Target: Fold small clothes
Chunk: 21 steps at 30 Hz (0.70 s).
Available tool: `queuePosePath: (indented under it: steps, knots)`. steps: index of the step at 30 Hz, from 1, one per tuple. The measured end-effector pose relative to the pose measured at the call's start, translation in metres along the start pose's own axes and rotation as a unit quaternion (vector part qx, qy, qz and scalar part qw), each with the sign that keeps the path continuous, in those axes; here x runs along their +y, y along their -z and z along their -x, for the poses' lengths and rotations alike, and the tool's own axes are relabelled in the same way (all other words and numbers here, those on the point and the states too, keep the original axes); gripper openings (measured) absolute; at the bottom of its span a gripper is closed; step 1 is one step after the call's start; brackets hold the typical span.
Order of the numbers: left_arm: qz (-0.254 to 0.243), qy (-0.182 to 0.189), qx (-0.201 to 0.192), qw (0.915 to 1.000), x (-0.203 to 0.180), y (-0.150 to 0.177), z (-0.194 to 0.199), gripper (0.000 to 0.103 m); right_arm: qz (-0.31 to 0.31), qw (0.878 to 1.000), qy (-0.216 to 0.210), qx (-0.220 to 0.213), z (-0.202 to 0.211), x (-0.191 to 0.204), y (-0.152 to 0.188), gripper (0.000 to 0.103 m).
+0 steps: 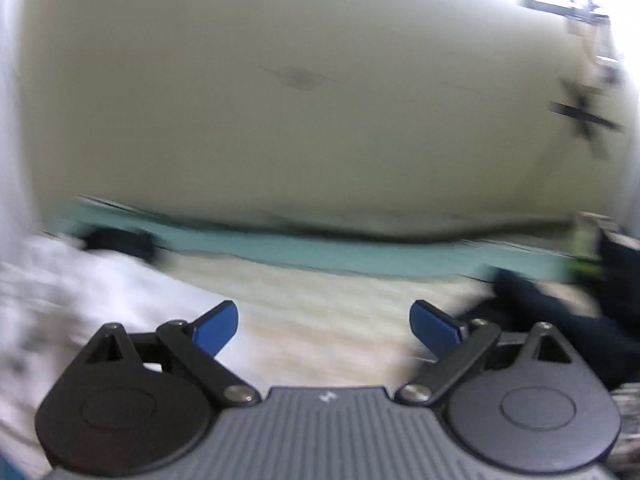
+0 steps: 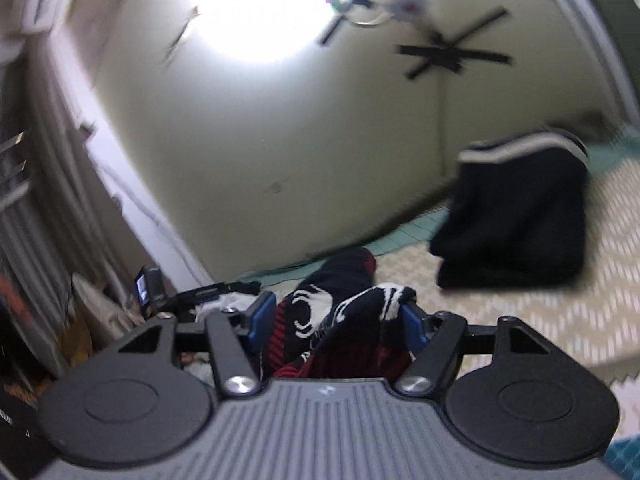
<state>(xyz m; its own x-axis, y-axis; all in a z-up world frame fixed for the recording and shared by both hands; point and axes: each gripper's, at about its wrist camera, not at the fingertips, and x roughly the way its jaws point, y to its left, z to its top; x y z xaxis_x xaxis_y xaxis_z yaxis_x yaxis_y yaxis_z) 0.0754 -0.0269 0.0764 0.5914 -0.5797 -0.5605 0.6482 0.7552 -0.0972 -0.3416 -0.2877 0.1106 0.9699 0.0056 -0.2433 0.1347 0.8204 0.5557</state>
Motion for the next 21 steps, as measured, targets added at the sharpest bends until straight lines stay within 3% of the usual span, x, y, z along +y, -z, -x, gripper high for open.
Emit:
queuePosePath:
  steps: [2, 4, 5, 6, 7, 8, 11, 14, 16, 18, 21]
  knots:
    - [-0.007, 0.053, 0.029, 0.9981, -0.027, 0.002, -0.009, 0.097, 0.003, 1.0, -0.002, -0.001, -0.003, -0.001, 0.005, 0.067]
    - [-0.036, 0.067, 0.055, 0.9955, -0.057, 0.009, -0.022, 0.095, 0.013, 1.0, -0.008, 0.002, -0.004, 0.004, 0.01, 0.067]
    - [-0.053, 0.065, 0.069, 0.9941, -0.073, 0.017, -0.03, 0.081, 0.015, 1.0, -0.014, 0.003, -0.003, 0.005, 0.012, 0.067]
    - [-0.065, 0.062, 0.089, 0.9919, -0.081, 0.021, -0.041, 0.045, 0.013, 1.0, -0.023, 0.002, -0.001, 0.006, 0.015, 0.067]
    - [-0.071, 0.061, 0.122, 0.9881, -0.086, 0.026, -0.053, 0.025, 0.009, 0.999, -0.035, 0.003, 0.0, 0.006, 0.015, 0.066]
    - [-0.065, 0.056, 0.133, 0.9874, -0.084, 0.03, -0.058, 0.022, 0.009, 0.999, -0.047, 0.004, 0.001, 0.008, 0.015, 0.066]
    - [-0.015, 0.035, 0.104, 0.9938, -0.054, 0.018, -0.043, 0.015, 0.026, 0.996, -0.081, 0.009, 0.007, 0.017, 0.019, 0.066]
    - [0.035, 0.003, 0.022, 0.9991, -0.002, -0.012, 0.013, 0.014, 0.048, 0.992, -0.114, 0.025, 0.006, 0.029, 0.023, 0.067]
    - [0.074, -0.026, -0.039, 0.9961, 0.042, -0.03, 0.064, 0.013, 0.054, 0.988, -0.142, 0.036, -0.003, 0.037, 0.025, 0.067]
    - [0.126, -0.017, -0.07, 0.9894, 0.084, -0.039, 0.108, 0.013, 0.054, 0.981, -0.176, 0.054, -0.018, 0.045, 0.028, 0.068]
    - [0.13, -0.08, -0.097, 0.9835, 0.111, -0.041, 0.147, 0.013, 0.059, 0.972, -0.209, 0.092, -0.05, 0.058, 0.035, 0.068]
